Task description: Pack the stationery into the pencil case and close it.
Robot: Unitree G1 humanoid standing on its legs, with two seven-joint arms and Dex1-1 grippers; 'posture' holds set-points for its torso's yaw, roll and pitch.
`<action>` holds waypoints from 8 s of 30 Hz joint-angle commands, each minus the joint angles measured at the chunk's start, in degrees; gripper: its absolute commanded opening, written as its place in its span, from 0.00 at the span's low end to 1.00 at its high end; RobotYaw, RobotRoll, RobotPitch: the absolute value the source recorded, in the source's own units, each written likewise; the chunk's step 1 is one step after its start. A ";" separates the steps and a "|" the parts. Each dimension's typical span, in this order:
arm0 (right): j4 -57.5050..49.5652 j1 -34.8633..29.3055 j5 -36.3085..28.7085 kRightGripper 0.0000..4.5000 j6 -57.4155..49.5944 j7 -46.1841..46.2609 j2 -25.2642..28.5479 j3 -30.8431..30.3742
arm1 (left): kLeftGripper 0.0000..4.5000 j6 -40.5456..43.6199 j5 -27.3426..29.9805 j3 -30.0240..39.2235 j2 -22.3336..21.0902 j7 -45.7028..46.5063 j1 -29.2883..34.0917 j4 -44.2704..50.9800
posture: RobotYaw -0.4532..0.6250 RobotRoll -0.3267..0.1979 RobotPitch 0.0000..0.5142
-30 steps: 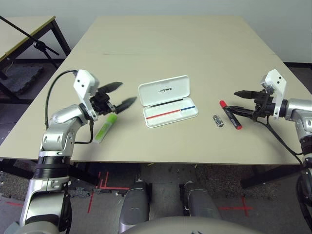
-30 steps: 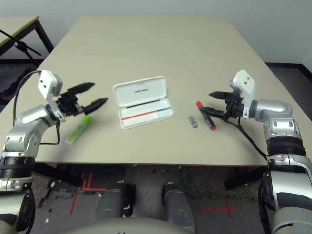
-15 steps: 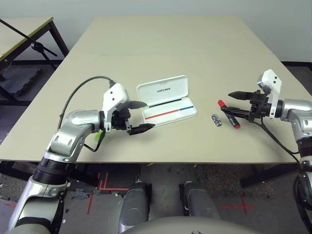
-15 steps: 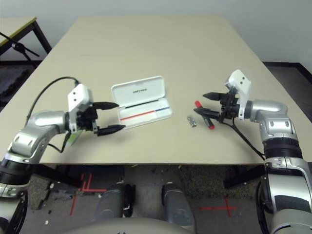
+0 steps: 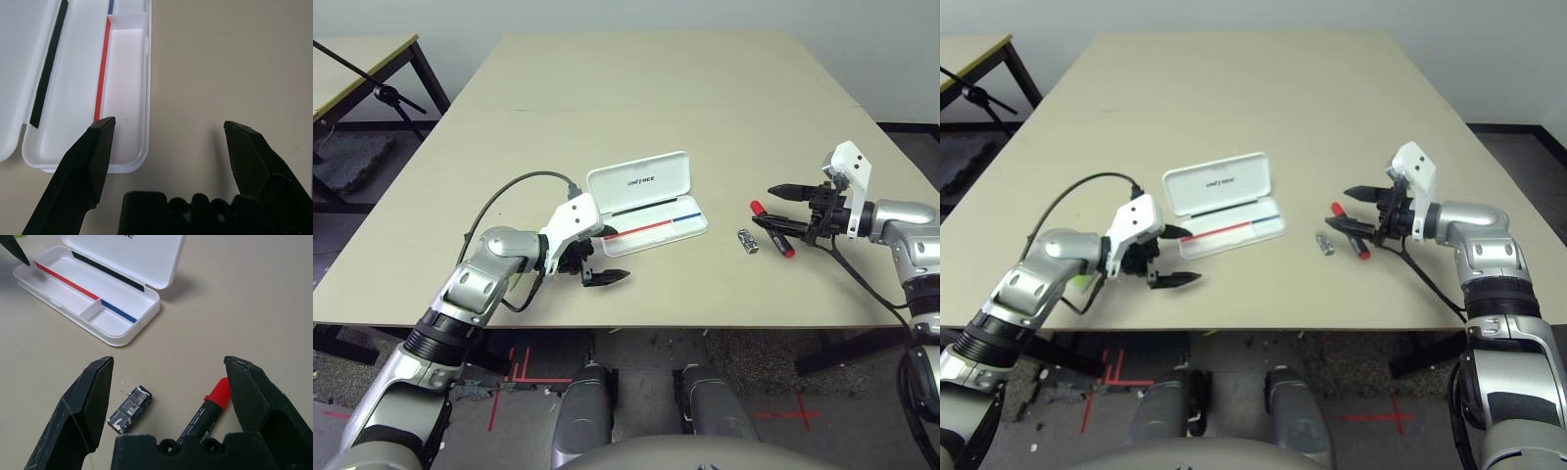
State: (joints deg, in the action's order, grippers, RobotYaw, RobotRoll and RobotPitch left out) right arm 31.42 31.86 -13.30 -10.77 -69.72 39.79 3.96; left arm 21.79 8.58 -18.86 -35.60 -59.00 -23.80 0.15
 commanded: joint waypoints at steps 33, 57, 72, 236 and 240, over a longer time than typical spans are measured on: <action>-1.56 -1.36 -0.90 1.00 1.84 3.02 -1.17 0.11 | 0.00 -2.30 -8.15 -3.54 3.66 -3.28 -7.43 -11.73 | 0.35 0.62 0.11; -11.68 -7.14 -3.99 1.00 -6.55 -3.19 -0.94 -3.02 | 0.00 -18.31 -3.62 0.68 -4.81 -14.05 -0.84 -4.49 | 0.36 0.62 0.13; -14.26 -8.46 -3.99 1.00 -7.61 -3.09 -2.31 -5.66 | 0.00 -18.24 -5.59 -0.08 -5.43 -14.12 0.95 -4.41 | 0.36 0.62 0.13; -22.70 14.23 10.16 0.11 -18.46 2.41 -14.27 -31.33 | 1.00 -5.65 5.93 11.70 -15.51 -10.48 7.24 14.64 | 0.48 0.62 0.11; -21.62 13.22 11.08 0.11 -14.66 2.25 -15.33 -31.64 | 1.00 -5.53 5.95 11.89 -15.56 -10.26 7.44 14.70 | 0.48 0.62 0.11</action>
State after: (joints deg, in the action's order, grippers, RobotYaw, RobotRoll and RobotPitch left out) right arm 9.30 45.60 -2.82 -27.10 -67.48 24.63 -26.83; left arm 15.92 15.03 -6.96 -50.52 -69.62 -17.12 13.89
